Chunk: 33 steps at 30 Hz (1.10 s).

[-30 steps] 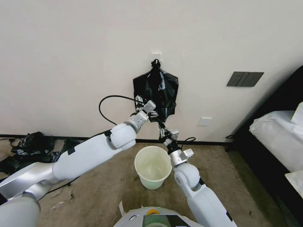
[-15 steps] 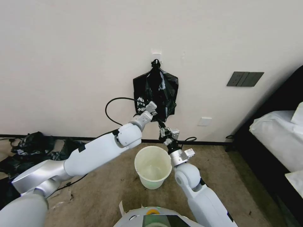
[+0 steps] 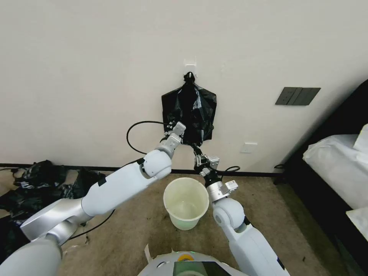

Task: Place a trash bag onto the trash bin.

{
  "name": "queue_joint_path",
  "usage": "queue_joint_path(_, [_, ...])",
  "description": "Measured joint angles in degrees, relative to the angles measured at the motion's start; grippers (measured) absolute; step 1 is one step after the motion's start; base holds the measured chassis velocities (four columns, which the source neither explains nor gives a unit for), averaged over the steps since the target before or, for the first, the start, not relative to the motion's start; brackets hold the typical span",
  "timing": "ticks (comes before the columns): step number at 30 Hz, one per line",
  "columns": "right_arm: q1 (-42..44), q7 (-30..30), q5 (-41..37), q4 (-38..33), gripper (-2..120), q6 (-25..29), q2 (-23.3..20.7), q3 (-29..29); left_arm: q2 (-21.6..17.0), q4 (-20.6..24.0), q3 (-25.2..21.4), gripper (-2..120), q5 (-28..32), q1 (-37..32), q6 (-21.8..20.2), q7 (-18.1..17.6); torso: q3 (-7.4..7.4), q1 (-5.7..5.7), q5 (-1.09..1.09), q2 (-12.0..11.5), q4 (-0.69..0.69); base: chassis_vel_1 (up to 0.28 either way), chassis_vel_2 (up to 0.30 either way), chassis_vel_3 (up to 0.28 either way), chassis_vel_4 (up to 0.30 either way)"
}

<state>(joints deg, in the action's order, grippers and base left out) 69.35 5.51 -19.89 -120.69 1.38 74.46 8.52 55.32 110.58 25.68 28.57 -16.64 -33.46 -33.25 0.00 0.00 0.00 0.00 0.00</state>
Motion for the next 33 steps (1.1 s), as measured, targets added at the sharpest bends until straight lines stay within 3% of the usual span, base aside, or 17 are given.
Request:
queue_joint_path(6, [0.15,0.08,-0.05,-0.49,0,-0.04,-0.08,0.04,0.11,0.0,-3.19,0,4.13,-2.16,4.89,-0.26,0.0,0.0,0.0,0.0,0.0,0.0,0.0,0.0,0.0])
queue_joint_path(13, [1.13,0.45,-0.42,-2.54,0,-0.92,-0.35,0.27,0.9,0.47,-9.4,0,11.36,-5.89,13.32,0.94,0.0,0.0,0.0,0.0,0.0,0.0,0.0,0.0,0.0])
queue_joint_path(16, [2.18,1.09,-0.96,-4.21,7,-1.62,-0.75,0.58,1.07,1.02,-11.65,0,13.08,-7.37,15.72,1.92,0.0,0.0,0.0,0.0,0.0,0.0,0.0,0.0,0.0])
queue_joint_path(19, [4.71,2.67,-3.46,-7.75,22,-3.42,-1.77,2.06,1.5,1.74,-14.76,0,15.04,-9.96,19.19,3.72,-0.01,0.0,0.0,0.0,0.01,0.0,0.0,0.0,0.0])
queue_joint_path(24, [8.12,5.13,-7.05,-12.11,35,-6.12,-3.67,4.87,1.7,2.84,-16.41,0,16.18,-12.01,21.54,5.65,-0.01,0.0,0.01,0.0,-0.02,0.0,0.0,0.0,0.0])
queue_joint_path(27, [8.82,8.43,-10.99,-16.64,50,-9.92,-6.79,8.29,1.76,3.57,-17.29,0,16.26,-13.72,23.29,7.56,-0.01,0.0,0.0,0.01,-0.02,0.0,0.0,0.0,0.0])
queue_joint_path(33, [5.11,9.53,-16.01,-19.54,70,-15.3,-12.73,11.03,1.83,4.18,-18.49,0,16.41,-15.59,24.59,8.88,-0.01,0.0,0.0,0.01,0.0,0.0,0.0,0.0,0.0])
